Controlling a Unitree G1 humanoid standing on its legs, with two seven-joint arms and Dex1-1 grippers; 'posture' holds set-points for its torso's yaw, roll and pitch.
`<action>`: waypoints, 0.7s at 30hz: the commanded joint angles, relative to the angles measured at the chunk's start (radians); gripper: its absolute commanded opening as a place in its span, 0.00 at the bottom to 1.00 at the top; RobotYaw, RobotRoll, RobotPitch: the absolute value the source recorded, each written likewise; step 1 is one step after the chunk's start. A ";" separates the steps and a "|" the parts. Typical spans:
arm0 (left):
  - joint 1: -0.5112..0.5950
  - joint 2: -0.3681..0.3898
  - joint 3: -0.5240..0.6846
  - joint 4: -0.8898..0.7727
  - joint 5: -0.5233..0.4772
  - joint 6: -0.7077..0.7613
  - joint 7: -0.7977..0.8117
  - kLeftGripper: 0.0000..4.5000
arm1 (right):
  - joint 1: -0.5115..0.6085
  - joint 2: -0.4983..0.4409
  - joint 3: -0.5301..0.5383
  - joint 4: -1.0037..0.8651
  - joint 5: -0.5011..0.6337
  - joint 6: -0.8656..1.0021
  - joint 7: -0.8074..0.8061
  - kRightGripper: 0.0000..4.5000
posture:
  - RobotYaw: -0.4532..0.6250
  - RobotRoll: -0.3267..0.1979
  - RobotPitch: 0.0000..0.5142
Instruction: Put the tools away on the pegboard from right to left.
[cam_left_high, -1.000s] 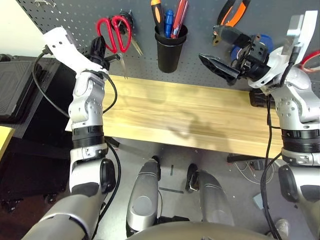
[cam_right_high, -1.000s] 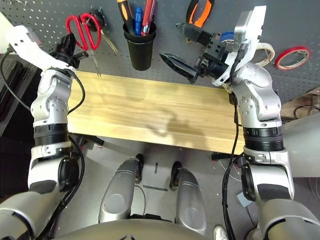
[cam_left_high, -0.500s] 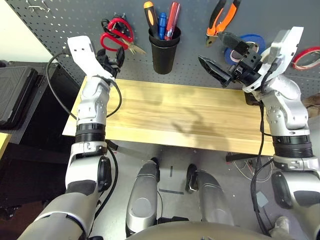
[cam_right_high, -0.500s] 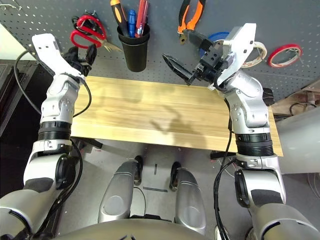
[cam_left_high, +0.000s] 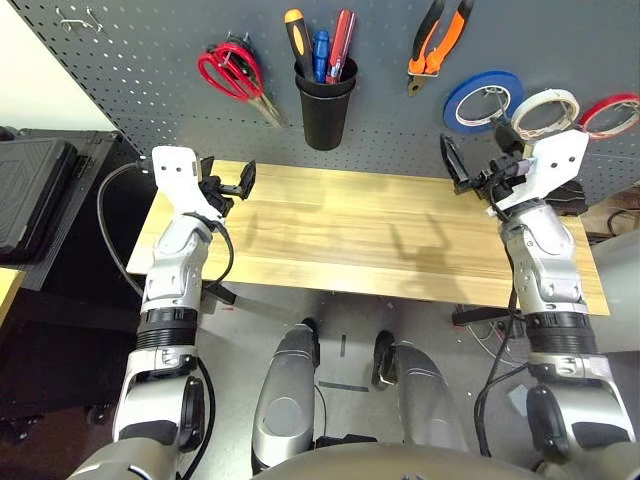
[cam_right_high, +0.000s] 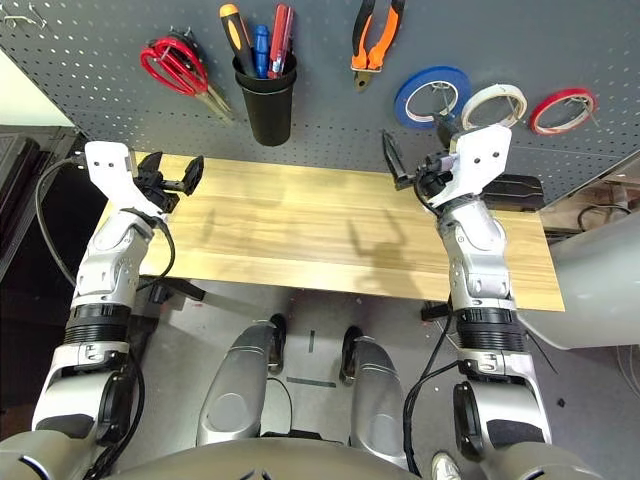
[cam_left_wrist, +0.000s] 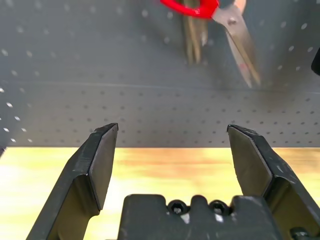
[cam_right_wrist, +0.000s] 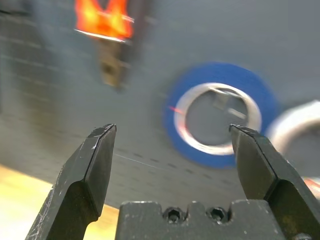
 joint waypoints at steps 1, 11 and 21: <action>0.017 0.017 0.035 0.070 0.024 -0.086 0.018 0.99 | 0.018 -0.012 -0.049 0.080 -0.031 -0.063 -0.075 1.00 | 0.55 0.62 0.38; -0.031 0.058 0.116 0.245 0.022 -0.215 0.089 0.99 | -0.011 -0.050 -0.107 0.266 -0.044 -0.170 -0.194 1.00 | 0.53 0.62 0.38; -0.052 0.065 0.125 0.279 0.011 -0.218 0.064 0.99 | -0.033 -0.083 -0.129 0.382 -0.037 -0.244 -0.237 1.00 | 0.53 0.62 0.36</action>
